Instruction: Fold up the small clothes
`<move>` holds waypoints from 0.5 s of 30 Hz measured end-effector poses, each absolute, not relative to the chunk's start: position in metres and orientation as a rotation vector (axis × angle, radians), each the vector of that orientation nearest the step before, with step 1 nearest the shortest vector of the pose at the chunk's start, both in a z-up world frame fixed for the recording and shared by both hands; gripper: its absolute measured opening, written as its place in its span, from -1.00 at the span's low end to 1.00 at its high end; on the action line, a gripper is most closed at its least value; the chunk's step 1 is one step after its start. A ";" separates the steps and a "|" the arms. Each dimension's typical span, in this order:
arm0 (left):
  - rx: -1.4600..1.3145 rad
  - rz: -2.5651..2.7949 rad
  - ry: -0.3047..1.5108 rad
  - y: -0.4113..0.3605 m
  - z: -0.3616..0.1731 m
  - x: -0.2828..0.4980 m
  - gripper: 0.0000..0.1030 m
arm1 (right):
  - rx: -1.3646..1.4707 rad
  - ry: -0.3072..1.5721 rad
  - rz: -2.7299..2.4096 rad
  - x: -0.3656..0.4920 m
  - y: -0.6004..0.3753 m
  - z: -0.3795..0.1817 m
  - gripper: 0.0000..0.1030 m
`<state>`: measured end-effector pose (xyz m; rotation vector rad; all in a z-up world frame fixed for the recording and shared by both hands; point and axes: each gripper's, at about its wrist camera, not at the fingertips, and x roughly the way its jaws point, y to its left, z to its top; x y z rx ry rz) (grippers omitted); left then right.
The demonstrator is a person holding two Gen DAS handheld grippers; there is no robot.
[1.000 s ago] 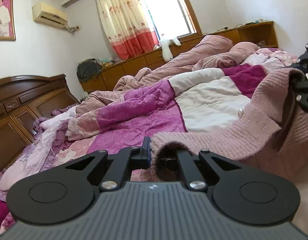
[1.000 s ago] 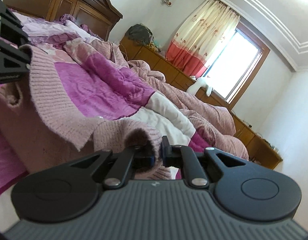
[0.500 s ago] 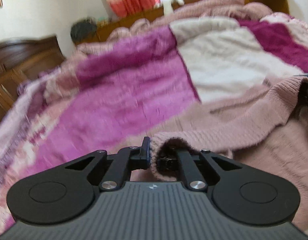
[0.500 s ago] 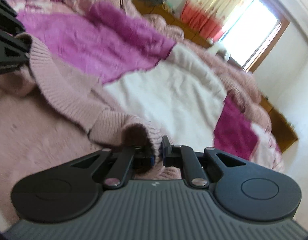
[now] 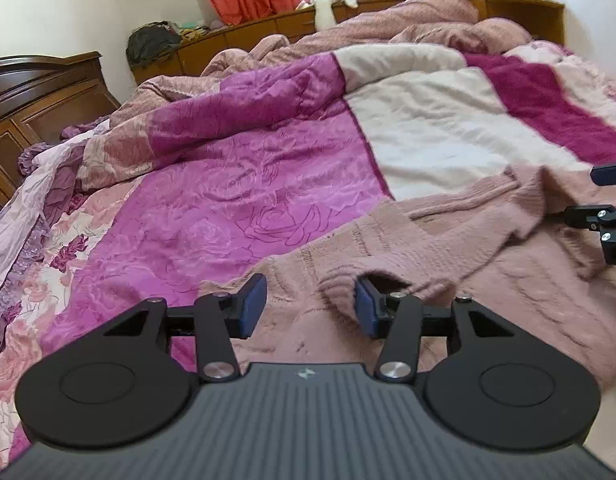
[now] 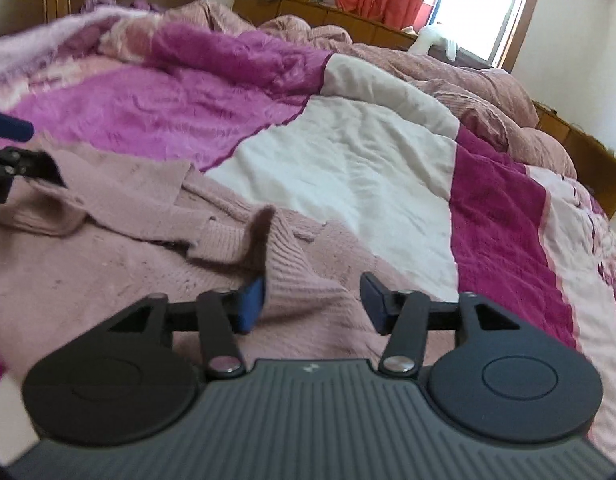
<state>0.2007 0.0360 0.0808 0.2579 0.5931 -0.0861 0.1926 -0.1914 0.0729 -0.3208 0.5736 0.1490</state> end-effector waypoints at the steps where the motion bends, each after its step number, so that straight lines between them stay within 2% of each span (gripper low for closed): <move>1: 0.256 -0.093 0.592 0.038 0.085 0.195 0.08 | -0.313 0.573 0.153 0.190 -0.194 0.075 0.07; 8: 0.264 -0.198 0.578 0.032 0.101 0.156 0.08 | -0.311 0.562 0.193 0.156 -0.214 0.079 0.07; 15: 0.323 -0.261 0.641 0.005 0.071 0.165 0.08 | -0.359 0.572 0.226 0.152 -0.215 0.069 0.07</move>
